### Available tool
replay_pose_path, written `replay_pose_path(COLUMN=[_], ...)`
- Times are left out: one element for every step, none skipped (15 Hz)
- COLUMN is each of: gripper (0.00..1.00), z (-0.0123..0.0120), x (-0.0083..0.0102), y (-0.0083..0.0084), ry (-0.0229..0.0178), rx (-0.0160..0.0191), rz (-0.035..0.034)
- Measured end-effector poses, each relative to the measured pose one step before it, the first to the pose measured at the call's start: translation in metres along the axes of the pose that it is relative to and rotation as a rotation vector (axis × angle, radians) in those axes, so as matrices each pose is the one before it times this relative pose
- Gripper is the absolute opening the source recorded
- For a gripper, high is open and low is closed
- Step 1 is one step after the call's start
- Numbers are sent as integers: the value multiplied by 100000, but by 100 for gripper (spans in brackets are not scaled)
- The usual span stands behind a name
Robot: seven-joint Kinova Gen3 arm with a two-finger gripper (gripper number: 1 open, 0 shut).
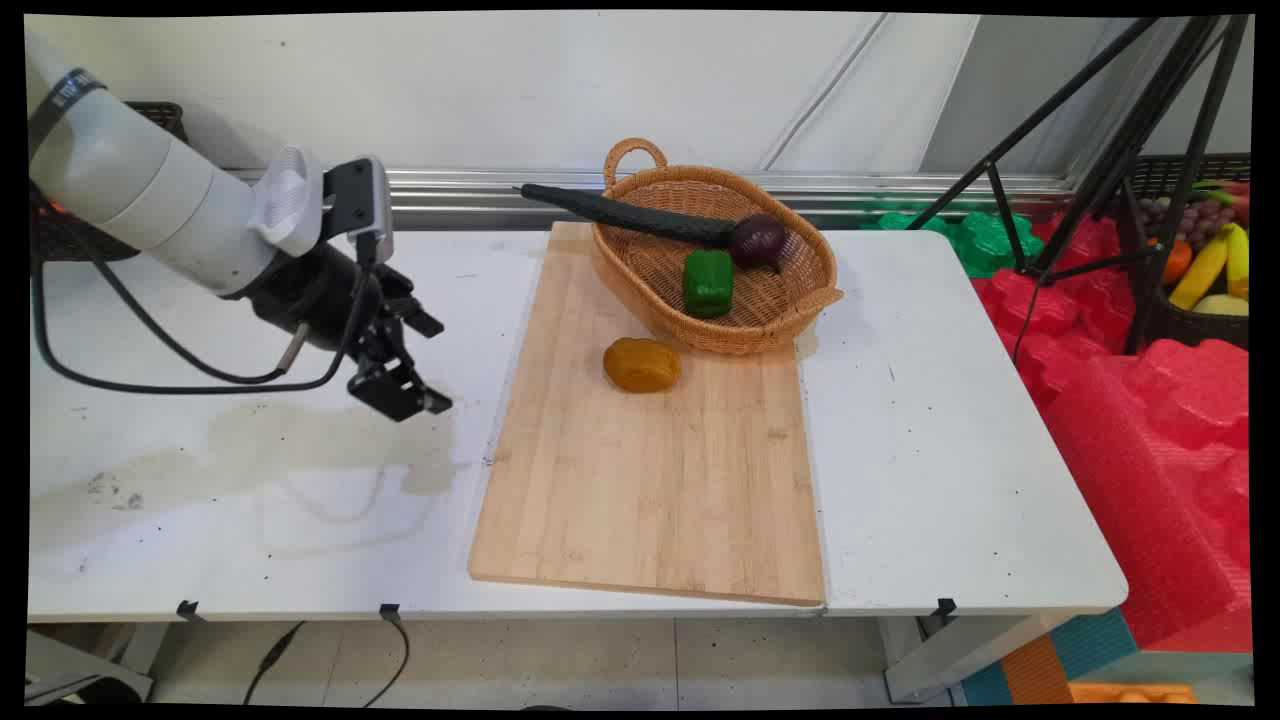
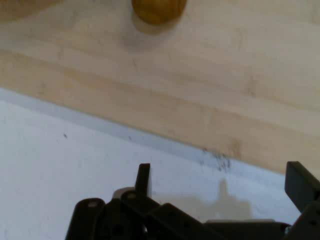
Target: Pick up the potato from the cutting board
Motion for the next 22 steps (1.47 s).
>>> replay_pose_path(gripper=[100, 100, 100, 100, 100, 100, 100, 100, 100, 100, 100, 100, 100, 100, 100, 100, 100, 100, 100, 100, 100, 100], z=[-5, 13, 48, 121, 200, 229, 484, 568, 622, 881, 996, 980, 1225, 1262, 1134, 760, 939, 933, 1099, 1248, 1170, 946], x=[449, 368, 602, 818, 875, 665, 1057, 870, 715, 802, 720, 617, 715, 664, 514, 342, 409, 364, 416, 403, 327, 241], y=[-122, -97, -152, -206, -201, -149, -253, -203, -155, -112, -80, -49, -34, -35, -33, -29, -44, -45, -59, -82, -92, -65], ry=[1322, 1013, 1579, 1979, 1915, 1206, 1609, 1053, 488, 370, 90, -160, -221, -429, -546, -355, -488, -567, -677, -959, -1012, -897], rx=[564, 449, 639, 802, 750, 454, 724, 674, 484, 363, 93, -220, -417, -601, -685, -438, -593, -558, -655, -680, -646, -566], rz=[-266, -199, -187, -179, -57, 38, -105, 36, 270, 430, 677, 813, 1093, 1090, 850, 583, 733, 604, 607, 507, 376, 252])
